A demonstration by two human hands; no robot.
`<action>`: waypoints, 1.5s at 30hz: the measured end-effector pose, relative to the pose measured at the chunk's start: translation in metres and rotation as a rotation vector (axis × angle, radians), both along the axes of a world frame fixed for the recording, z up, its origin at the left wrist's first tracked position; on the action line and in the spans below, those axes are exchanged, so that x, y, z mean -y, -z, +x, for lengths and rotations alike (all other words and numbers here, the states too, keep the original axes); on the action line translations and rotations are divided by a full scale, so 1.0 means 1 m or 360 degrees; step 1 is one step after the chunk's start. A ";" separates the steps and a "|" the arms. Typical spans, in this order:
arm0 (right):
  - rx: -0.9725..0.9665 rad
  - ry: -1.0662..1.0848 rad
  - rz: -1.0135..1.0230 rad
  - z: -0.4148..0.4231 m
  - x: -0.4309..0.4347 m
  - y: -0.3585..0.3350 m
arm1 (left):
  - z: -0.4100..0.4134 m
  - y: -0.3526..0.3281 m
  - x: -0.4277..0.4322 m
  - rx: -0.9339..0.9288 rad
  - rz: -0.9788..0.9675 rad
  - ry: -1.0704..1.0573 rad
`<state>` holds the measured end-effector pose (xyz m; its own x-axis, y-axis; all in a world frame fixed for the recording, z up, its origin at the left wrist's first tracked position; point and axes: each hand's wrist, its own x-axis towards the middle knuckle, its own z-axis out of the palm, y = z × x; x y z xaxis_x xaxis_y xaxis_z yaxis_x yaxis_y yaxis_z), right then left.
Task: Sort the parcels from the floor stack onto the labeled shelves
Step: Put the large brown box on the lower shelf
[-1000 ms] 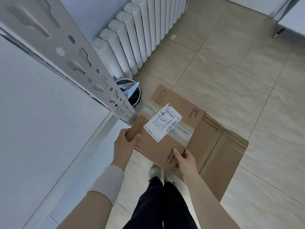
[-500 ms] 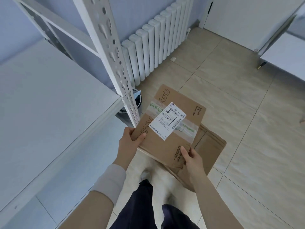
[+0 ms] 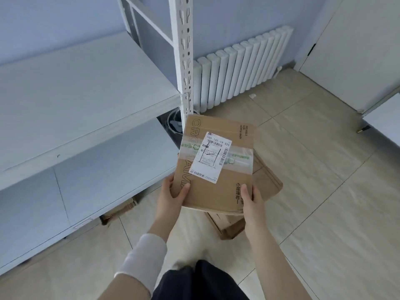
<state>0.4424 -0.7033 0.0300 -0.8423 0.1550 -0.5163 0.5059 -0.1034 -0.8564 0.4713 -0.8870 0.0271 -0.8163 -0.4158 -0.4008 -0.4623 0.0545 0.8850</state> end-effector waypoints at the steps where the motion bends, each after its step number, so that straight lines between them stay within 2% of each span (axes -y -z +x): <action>1: -0.0024 -0.0045 0.0028 0.007 0.002 -0.003 | 0.012 -0.002 0.001 -0.0014 0.0029 -0.0049; 6: -0.0088 -0.0280 0.0122 0.049 0.016 -0.007 | 0.068 -0.005 0.012 -0.0074 0.0133 -0.0257; 12: -0.0103 -0.0424 0.0100 0.096 0.033 -0.018 | 0.139 -0.021 0.018 -0.0156 0.0105 -0.0505; 22: -0.0500 -0.0801 -0.0047 0.132 0.042 -0.096 | 0.211 -0.095 0.011 -0.0470 -0.0098 -0.0816; 27: -0.0683 -0.0860 -0.0169 0.146 0.026 -0.137 | 0.235 -0.134 -0.015 -0.0610 -0.0126 -0.0917; 35: -0.0986 -0.0986 -0.0355 0.160 0.043 -0.205 | 0.269 -0.211 -0.010 -0.0879 -0.0457 -0.1035; 45: -0.1304 -0.1048 -0.0635 0.171 0.106 -0.308 | 0.290 -0.312 0.047 -0.1184 -0.0725 -0.1086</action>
<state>0.6135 -0.8090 0.3376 -0.8070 -0.4980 0.3174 -0.1373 -0.3644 -0.9211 0.7612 -0.9340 0.3392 -0.3332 -0.8540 0.3995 0.1198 0.3819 0.9164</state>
